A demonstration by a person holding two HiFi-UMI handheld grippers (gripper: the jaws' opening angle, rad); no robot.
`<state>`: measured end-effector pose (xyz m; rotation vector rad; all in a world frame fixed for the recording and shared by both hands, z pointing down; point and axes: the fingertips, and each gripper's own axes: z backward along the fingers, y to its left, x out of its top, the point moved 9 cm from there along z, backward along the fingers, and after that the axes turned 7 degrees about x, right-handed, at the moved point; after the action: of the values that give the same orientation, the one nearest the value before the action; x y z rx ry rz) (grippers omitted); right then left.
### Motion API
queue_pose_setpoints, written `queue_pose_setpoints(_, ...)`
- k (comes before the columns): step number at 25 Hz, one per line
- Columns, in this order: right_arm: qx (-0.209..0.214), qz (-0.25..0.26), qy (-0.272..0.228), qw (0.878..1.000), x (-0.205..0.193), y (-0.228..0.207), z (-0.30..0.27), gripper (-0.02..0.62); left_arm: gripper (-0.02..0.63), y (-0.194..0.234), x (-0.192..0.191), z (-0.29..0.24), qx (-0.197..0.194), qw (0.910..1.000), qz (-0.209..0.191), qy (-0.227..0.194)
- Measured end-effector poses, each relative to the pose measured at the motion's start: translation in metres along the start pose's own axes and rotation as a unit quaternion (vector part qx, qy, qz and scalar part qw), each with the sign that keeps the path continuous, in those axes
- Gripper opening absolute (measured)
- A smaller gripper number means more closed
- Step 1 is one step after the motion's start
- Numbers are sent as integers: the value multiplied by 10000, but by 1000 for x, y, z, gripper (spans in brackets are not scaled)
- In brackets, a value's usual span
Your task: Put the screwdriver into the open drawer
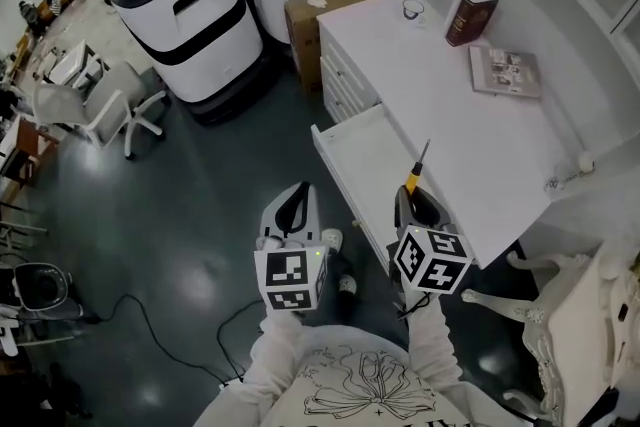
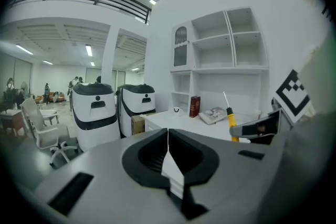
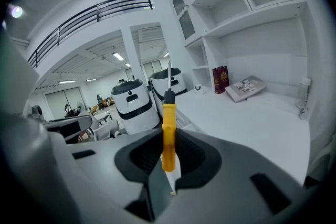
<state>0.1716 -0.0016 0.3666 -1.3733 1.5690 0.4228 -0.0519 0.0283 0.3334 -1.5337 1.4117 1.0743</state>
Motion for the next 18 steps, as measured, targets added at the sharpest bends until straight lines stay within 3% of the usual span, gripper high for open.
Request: queue_pose_setpoints(18, -413, -267, 535, 9974, 30, -40, -120, 66, 8, 21, 11, -151, -571, 9971, -79, 502)
